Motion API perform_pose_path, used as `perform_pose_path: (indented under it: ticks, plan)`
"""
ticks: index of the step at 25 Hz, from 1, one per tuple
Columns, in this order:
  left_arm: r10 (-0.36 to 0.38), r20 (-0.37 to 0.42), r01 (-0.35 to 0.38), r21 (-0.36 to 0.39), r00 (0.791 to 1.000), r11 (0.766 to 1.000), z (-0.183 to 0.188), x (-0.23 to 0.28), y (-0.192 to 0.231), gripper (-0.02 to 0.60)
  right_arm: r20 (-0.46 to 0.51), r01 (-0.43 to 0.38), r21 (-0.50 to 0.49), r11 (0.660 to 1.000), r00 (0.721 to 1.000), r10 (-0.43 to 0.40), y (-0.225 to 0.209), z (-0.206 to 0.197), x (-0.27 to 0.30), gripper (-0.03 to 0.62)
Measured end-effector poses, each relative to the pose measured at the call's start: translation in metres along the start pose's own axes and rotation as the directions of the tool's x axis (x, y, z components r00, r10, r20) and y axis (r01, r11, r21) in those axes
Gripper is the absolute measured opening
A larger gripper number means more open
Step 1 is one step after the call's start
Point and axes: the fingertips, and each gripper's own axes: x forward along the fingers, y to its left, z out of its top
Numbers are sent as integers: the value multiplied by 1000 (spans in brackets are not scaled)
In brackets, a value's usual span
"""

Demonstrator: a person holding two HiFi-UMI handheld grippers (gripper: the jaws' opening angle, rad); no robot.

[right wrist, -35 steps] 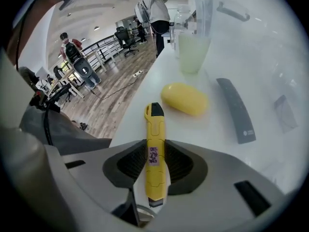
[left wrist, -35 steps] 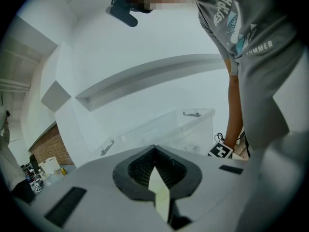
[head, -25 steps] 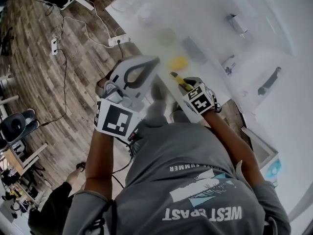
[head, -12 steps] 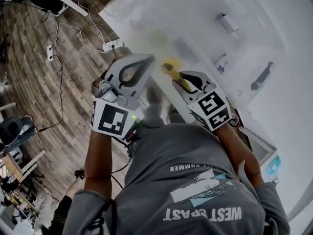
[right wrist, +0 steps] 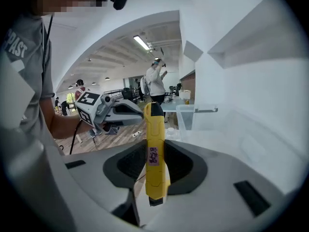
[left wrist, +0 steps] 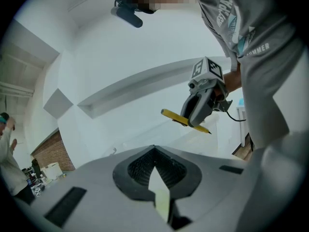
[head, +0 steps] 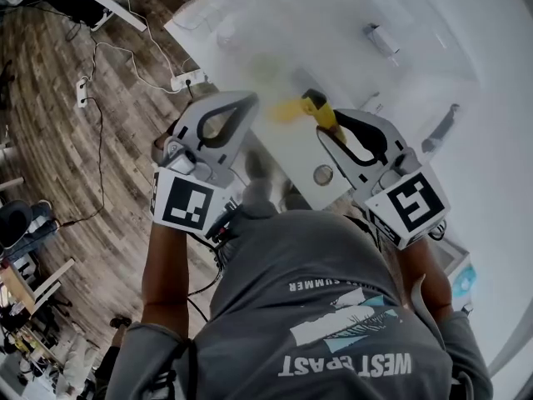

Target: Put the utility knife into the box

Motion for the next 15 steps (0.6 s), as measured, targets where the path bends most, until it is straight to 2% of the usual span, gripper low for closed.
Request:
perform_pose_path:
  ticks: [8,15]
  plan:
    - [14,4,-14,-11,1000,1000,-3,-2,2,8,20,135,-64,989,991,-134,-55,20,-29,118]
    - [23,-8,-24,-20,1000,1000,-5,-7,6,8,-31,192,-95,977,980,-196,-97,15,-29,118]
